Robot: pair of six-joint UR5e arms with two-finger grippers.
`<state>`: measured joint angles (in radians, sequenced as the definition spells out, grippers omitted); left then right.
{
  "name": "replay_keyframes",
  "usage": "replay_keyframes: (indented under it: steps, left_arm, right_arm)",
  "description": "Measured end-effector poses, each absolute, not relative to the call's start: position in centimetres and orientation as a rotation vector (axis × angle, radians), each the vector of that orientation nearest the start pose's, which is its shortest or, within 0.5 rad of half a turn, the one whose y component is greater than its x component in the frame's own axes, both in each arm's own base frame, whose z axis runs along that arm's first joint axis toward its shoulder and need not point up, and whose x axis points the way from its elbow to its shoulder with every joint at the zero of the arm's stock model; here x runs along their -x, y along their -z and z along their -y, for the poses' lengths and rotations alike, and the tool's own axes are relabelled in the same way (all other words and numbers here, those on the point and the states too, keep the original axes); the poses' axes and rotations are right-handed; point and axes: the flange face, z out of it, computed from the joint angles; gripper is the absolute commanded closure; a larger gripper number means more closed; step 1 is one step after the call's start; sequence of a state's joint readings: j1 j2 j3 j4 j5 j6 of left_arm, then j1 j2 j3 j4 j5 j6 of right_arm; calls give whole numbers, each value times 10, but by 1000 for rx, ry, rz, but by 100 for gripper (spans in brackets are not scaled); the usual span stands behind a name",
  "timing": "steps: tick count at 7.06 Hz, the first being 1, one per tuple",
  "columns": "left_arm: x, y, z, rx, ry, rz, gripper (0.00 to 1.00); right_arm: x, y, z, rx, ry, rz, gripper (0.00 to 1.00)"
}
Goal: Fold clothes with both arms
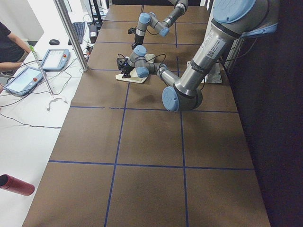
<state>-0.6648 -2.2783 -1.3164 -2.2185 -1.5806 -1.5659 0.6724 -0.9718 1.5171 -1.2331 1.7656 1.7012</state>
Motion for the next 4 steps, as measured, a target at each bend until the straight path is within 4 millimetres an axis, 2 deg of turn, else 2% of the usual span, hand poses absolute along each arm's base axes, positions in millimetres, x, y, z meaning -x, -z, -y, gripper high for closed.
replay_keyframes:
  steps: [1, 2, 4]
  left_arm:
    - [-512, -262, 575, -366, 584, -1077, 100]
    - [-514, -257, 566, -354, 570, -1096, 100]
    - [-541, -256, 533, -308, 514, -1108, 100]
  right_arm:
    - [481, -287, 536, -70, -650, 930, 0]
    - [477, -279, 534, -74, -642, 946, 0]
    - [475, -267, 520, -77, -623, 978, 0]
